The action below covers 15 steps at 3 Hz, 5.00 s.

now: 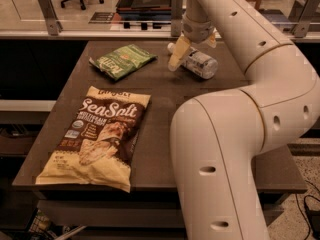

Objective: Place blue plastic bottle upright

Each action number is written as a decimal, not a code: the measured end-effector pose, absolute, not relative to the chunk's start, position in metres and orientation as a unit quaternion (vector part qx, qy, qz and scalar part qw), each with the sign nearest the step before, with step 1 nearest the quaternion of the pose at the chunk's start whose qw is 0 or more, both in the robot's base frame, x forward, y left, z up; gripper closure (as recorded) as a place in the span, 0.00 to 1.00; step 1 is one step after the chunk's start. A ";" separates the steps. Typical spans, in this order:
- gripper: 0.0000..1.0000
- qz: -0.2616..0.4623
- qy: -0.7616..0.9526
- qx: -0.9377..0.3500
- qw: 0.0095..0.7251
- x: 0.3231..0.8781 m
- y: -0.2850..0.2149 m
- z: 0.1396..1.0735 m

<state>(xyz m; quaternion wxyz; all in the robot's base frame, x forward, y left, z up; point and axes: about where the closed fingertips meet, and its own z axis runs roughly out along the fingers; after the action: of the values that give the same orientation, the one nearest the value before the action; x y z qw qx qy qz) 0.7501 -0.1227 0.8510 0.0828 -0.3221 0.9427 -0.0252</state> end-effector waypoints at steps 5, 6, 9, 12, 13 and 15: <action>1.00 -0.024 0.943 -0.316 0.103 0.770 -0.121 0.834; 1.00 -0.024 0.943 -0.316 0.103 0.770 -0.121 0.834; 1.00 -0.051 0.947 -0.276 0.155 0.757 -0.157 0.875; 1.00 0.025 0.904 -0.304 0.300 0.770 -0.174 0.932; 1.00 0.041 0.885 -0.322 0.334 0.768 -0.180 0.950; 1.00 0.080 0.849 -0.356 0.383 0.757 -0.181 0.964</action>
Offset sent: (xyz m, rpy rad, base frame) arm 0.0011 -0.0049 -0.0085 0.0006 0.0120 -0.0151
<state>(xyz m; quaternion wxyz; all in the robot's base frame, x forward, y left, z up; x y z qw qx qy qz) 0.7572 -0.1814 0.9639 0.3828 -0.3560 0.8488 0.0795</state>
